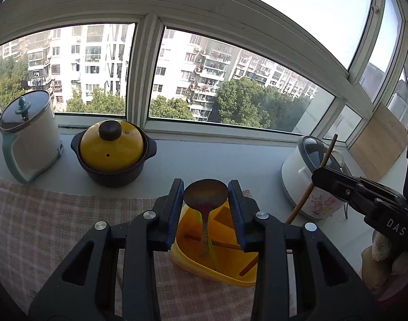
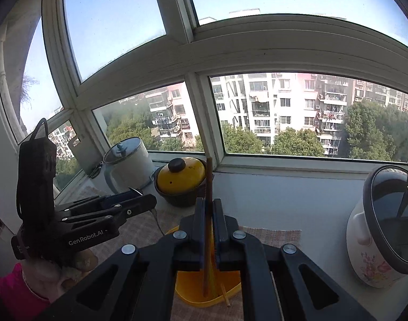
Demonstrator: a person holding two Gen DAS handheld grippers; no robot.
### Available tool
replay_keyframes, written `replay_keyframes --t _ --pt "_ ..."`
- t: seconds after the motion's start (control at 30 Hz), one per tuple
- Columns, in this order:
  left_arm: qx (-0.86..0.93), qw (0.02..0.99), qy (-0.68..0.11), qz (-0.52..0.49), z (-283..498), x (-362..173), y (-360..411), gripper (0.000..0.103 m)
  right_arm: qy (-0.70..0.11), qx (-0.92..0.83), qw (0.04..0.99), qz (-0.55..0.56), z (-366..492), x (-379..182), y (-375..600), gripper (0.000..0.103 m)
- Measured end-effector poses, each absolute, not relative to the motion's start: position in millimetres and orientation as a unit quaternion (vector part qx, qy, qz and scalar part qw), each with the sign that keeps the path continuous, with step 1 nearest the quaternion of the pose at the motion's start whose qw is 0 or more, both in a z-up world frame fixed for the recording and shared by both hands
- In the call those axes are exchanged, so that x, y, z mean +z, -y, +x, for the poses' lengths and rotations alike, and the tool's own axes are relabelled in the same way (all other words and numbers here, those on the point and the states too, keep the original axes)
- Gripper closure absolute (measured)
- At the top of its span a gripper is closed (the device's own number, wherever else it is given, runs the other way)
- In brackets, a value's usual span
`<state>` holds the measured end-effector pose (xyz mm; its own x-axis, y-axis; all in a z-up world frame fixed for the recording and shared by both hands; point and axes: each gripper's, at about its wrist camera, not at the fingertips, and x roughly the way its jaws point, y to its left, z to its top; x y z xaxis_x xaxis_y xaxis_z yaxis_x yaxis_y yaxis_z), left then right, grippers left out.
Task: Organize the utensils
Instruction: 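Open the left tool to drop the steel spoon into the yellow container while the right tool releases its chopstick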
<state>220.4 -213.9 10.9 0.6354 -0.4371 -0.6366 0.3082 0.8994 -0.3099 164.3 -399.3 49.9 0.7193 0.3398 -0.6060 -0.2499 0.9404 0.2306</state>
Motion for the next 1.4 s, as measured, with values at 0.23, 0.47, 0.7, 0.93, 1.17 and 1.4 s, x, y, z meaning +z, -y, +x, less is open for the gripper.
replay_keyframes --t 0.23,0.47,0.7,0.93,1.17,1.4 --pt "-0.207 0.891 -0.395 -0.083 222 -6 215 0.069 -0.369 0.153 0.914 0.070 168 22 399 0.101" --pt "-0.208 0.889 -0.400 -0.082 219 -7 214 0.069 -0.380 0.146 0.911 0.071 164 12 402 0.100" --pt "-0.212 0.888 -0.400 -0.080 214 -5 213 0.068 -0.375 0.128 0.916 0.065 153 13 404 0.064" --pt "-0.215 0.892 -0.390 -0.073 200 2 207 0.063 -0.364 0.111 0.922 0.068 137 18 407 0.042" --pt "-0.213 0.895 -0.387 -0.069 189 6 195 0.063 -0.355 0.103 0.927 0.063 121 23 399 0.032" --pt "-0.206 0.897 -0.386 -0.063 177 6 175 0.063 -0.354 0.100 0.928 0.057 108 23 388 0.024"
